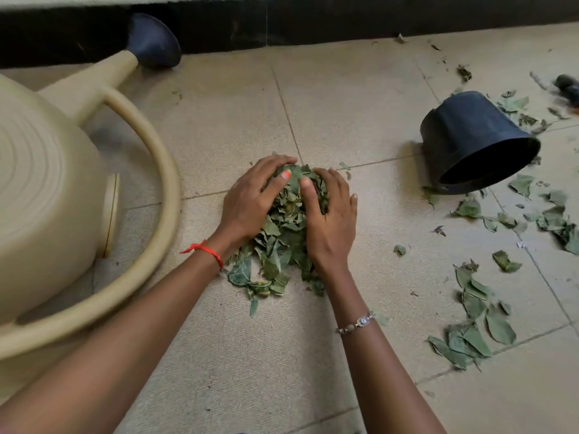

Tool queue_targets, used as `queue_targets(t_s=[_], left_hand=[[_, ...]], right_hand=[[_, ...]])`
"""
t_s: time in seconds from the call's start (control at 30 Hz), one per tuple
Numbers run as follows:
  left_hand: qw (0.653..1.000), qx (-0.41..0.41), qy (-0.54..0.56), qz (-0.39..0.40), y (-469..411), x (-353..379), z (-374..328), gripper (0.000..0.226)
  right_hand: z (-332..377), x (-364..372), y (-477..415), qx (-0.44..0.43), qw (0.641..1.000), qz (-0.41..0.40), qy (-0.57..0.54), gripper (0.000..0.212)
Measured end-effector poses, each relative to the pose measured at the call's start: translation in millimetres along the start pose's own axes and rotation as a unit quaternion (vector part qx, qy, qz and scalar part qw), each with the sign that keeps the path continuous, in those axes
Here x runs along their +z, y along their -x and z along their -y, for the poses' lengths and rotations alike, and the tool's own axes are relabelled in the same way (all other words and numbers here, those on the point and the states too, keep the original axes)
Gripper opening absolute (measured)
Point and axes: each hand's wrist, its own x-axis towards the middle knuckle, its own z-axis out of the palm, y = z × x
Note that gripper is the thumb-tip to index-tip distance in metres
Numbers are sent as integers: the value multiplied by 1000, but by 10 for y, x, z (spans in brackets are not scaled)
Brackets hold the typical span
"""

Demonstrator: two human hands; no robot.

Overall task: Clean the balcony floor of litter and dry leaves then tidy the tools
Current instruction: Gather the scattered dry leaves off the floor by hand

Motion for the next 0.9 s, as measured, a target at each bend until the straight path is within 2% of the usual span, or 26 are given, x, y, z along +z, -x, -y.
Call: queue_targets(t_s=[0.13, 0.23, 0.33, 0.53, 0.7, 0.8, 0.9], left_hand=[[993, -7, 112, -23, 67, 178, -111, 49], [972, -16, 223, -77, 78, 239, -196, 31], [949, -12, 295, -113, 86, 175, -277, 21], [898, -84, 410, -132, 186, 76, -248, 16], [833, -117, 520, -146, 281, -9, -258, 29], [822, -124, 535, -149, 303, -83, -270, 37], [785, -135, 586, -151, 359, -119, -293, 44]], right_hand=[[142, 191, -17, 28, 992, -32, -115, 51], [252, 304, -10, 63, 964, -35, -255, 41], [329, 365, 10, 63, 942, -33, -329, 29], [391, 411, 170, 18, 949, -10, -314, 18], [469, 473, 223, -19, 959, 29, -280, 37], [541, 511, 235, -27, 966, 50, -251, 40], [593, 520, 264, -37, 972, 86, -215, 50]])
